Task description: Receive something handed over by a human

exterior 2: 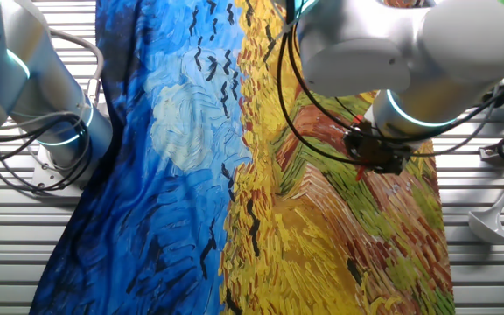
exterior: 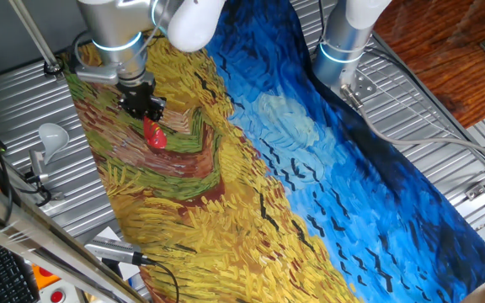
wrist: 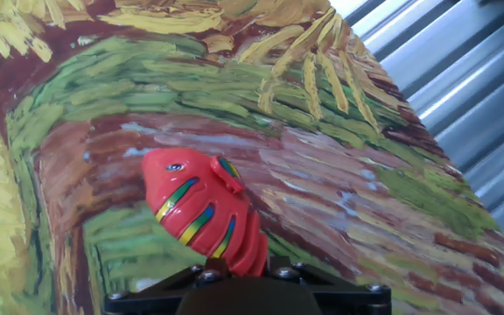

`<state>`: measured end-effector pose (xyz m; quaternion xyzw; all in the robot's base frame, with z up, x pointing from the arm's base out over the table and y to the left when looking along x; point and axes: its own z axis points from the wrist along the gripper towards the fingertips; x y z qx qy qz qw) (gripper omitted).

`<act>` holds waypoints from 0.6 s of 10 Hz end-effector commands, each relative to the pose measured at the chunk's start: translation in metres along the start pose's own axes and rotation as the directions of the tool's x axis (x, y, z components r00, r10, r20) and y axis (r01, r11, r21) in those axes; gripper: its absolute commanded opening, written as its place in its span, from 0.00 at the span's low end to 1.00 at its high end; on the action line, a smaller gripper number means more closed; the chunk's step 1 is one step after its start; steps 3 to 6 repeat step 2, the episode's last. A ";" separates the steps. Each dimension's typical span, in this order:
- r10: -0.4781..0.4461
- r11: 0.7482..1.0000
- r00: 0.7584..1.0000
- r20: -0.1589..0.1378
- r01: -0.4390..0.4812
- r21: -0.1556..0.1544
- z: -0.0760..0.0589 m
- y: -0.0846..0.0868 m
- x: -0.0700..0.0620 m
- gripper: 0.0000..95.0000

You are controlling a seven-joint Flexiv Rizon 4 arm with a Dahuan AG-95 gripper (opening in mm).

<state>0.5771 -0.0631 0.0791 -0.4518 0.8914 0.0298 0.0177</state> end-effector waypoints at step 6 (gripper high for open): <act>-0.015 1.000 1.000 -0.026 0.015 0.015 -0.003 0.001 0.001 0.00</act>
